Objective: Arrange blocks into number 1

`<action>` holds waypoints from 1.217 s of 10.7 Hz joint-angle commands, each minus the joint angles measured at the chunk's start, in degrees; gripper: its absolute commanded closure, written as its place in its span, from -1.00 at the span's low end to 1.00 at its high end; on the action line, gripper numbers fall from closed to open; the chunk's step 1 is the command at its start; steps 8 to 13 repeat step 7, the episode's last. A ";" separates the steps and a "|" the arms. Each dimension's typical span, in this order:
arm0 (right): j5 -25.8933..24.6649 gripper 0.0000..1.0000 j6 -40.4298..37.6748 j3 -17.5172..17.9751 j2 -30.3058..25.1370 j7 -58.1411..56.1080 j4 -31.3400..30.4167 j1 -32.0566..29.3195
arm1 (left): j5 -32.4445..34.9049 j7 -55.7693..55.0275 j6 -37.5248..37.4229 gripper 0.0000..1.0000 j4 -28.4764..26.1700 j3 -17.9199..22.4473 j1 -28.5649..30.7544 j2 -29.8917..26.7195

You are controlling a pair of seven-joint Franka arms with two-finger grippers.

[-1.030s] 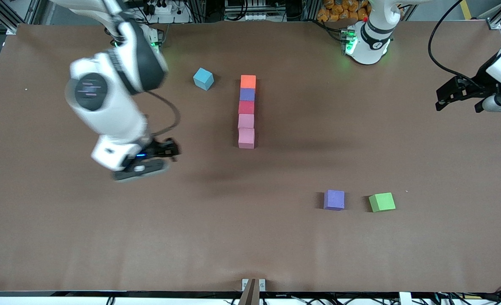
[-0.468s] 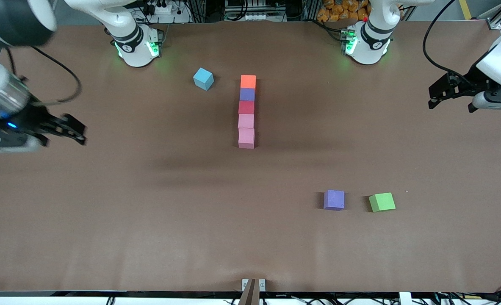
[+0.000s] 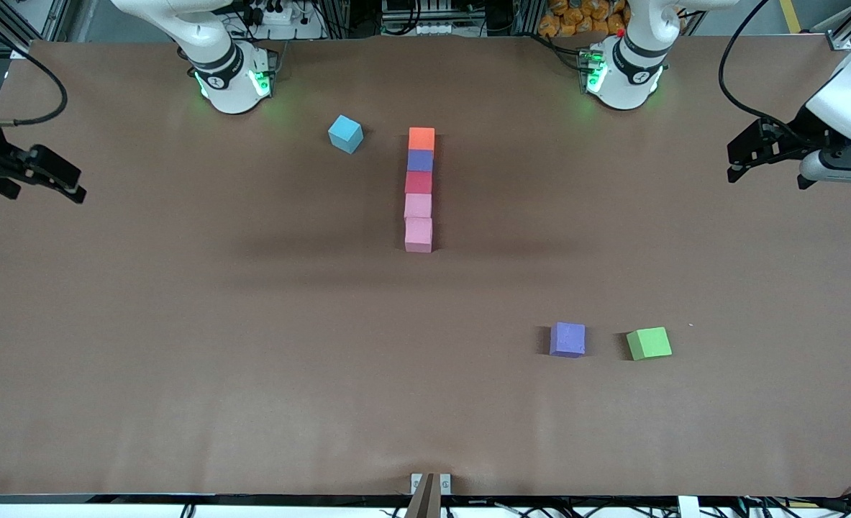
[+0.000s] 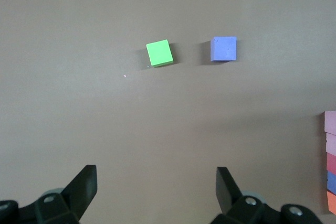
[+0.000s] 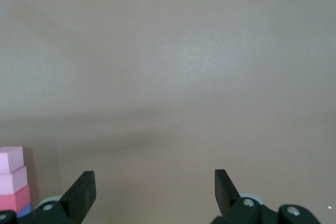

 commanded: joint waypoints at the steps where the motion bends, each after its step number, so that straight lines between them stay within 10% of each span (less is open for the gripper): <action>1: -0.47 -1.00 -1.69 -0.36 -0.48 -1.49 0.95 -0.43 | 0.79 0.77 -2.51 -1.00 2.43 0.88 -1.61 0.81; 13: -1.17 -1.00 -2.13 -0.45 -0.56 -3.68 1.30 -0.43 | 0.70 0.77 -6.47 -1.00 5.59 1.32 -2.14 0.72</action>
